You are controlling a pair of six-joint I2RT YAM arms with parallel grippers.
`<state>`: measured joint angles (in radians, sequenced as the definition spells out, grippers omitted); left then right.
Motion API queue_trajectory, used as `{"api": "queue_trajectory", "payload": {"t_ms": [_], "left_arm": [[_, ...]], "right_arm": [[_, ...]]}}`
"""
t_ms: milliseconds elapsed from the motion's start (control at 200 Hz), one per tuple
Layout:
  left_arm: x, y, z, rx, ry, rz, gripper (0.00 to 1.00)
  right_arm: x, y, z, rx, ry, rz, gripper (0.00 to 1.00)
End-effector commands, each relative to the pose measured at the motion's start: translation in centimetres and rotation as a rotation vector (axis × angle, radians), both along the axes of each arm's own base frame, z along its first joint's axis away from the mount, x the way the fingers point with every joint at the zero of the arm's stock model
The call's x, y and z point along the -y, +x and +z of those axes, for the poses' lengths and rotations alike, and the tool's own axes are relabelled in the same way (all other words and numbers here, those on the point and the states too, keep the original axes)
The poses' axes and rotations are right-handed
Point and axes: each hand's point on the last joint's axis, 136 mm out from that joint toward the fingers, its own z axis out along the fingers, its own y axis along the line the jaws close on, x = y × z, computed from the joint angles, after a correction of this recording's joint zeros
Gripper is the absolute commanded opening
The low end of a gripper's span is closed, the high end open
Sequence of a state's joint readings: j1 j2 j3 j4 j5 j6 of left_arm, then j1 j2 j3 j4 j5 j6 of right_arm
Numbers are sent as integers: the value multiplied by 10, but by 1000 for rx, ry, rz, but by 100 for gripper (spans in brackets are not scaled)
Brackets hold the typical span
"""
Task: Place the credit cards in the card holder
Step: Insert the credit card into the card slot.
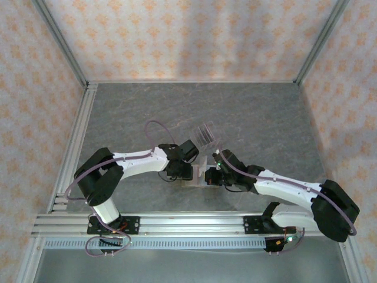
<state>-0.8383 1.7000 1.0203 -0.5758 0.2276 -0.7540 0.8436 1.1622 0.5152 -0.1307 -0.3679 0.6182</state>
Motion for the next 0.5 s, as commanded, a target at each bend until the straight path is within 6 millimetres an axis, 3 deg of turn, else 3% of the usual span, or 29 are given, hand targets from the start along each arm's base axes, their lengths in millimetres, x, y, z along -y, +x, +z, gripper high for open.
{"api": "queue_trajectory", "payload": {"t_ms": [0,495], "left_arm": [[-5,-1,-1,13,30,-1,43],[-12,-7,-6,11,38,4,42]], "right_arm": [[-4,4,-2,16,28,-11,0],[-6,3,-12,1,33,-13,0]]}}
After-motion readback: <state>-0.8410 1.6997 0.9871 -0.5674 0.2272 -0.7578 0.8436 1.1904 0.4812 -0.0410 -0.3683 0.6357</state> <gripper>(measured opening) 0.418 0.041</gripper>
